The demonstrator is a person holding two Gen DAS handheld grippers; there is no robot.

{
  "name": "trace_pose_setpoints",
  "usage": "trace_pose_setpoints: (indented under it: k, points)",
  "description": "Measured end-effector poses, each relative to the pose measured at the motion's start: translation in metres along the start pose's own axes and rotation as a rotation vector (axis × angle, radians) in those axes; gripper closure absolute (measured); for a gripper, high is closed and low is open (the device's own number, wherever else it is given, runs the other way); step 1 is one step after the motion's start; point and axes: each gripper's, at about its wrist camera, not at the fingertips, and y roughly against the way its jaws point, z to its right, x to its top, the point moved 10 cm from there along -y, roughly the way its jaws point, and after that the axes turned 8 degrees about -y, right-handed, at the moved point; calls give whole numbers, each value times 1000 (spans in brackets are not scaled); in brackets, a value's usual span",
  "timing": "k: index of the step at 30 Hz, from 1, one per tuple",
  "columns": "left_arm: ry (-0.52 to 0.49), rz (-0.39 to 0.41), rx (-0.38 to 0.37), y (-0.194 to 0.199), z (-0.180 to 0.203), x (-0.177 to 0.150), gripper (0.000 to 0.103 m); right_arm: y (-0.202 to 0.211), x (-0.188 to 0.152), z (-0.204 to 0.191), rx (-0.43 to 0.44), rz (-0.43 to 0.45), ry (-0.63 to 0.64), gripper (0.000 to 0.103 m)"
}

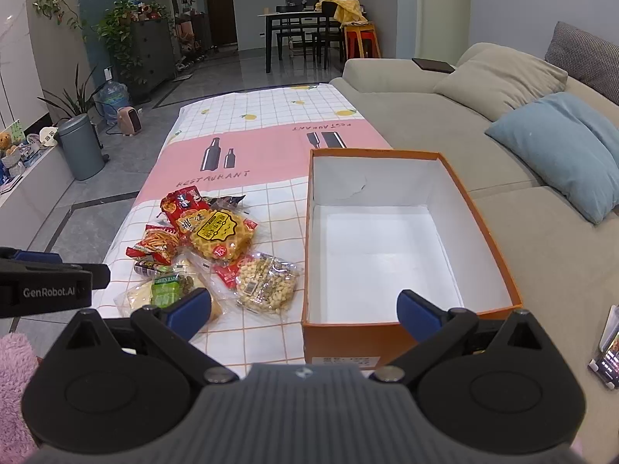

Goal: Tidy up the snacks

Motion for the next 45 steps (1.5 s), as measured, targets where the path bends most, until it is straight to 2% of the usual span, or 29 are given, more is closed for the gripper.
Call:
trace_pose_setpoints:
  k: [45]
  points:
    - [-5,-11,-11,-3,4,-5,36,-4,-6,1,-14,-43,-11,3]
